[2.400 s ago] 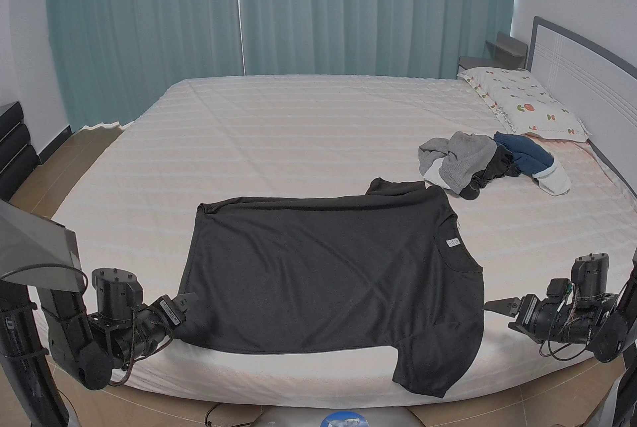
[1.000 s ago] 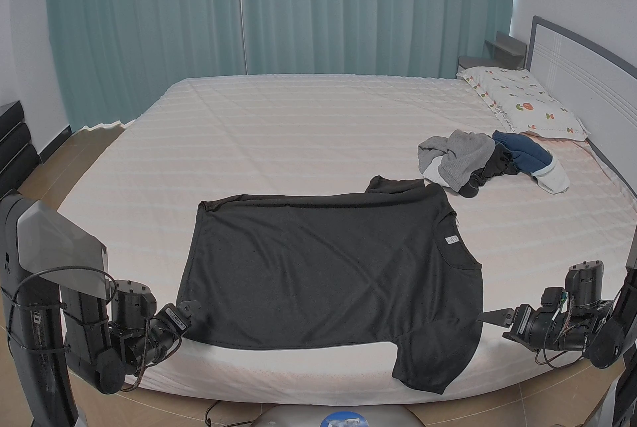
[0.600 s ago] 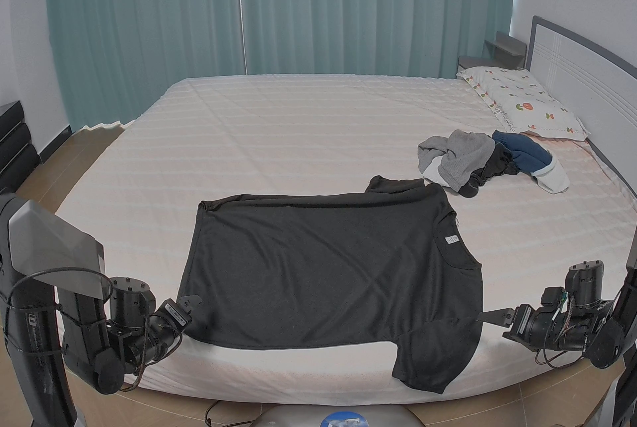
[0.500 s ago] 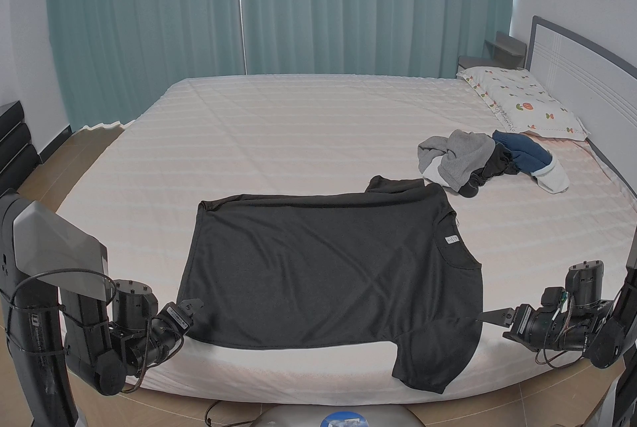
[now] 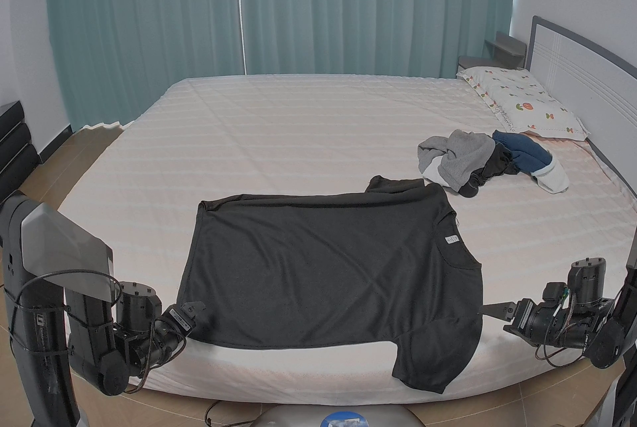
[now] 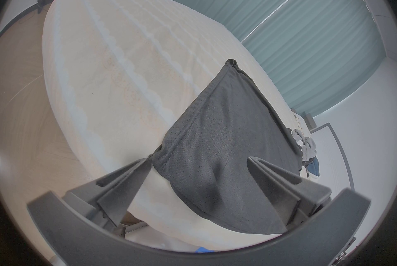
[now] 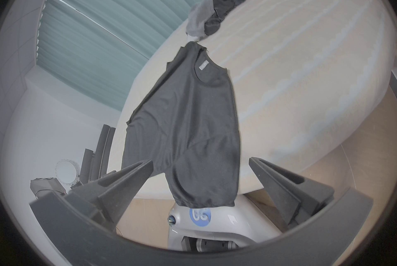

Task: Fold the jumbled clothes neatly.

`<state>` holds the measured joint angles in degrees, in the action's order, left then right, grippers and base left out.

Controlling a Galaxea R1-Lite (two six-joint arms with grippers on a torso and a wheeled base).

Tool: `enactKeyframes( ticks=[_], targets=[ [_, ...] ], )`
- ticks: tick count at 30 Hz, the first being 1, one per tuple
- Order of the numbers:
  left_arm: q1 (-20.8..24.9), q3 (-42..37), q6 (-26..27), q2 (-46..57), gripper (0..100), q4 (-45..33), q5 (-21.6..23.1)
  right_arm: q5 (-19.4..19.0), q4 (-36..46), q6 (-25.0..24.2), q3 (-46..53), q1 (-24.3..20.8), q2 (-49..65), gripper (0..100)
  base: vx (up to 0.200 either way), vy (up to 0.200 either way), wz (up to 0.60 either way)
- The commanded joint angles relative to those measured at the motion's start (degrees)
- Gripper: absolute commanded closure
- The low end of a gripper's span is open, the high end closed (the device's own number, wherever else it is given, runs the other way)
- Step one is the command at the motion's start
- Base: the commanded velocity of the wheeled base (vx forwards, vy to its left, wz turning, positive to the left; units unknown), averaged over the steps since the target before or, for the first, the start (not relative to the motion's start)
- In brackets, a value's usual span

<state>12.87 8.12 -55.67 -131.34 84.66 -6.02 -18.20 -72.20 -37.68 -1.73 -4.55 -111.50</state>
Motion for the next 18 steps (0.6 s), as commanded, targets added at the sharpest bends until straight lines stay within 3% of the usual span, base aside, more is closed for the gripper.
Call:
enactKeyframes(
  ticks=[1,8,18],
  targets=[
    [-0.6,-0.5,0.0,-0.3,100,0.0,-0.4,-0.1,-0.7,0.0,0.6,0.0,-0.6,0,0.0,0.0,0.0],
    [0.1,-1.0,0.3,0.2,100,0.0,-5.1,0.2,-1.3,0.2,0.6,0.2,-3.2,0,0.0,0.0,0.0],
    [0.4,-3.0,1.5,2.3,100,2.6,-5.4,0.4,-3.9,0.6,0.0,-1.1,-8.1,0,0.0,0.0,0.0]
  ],
)
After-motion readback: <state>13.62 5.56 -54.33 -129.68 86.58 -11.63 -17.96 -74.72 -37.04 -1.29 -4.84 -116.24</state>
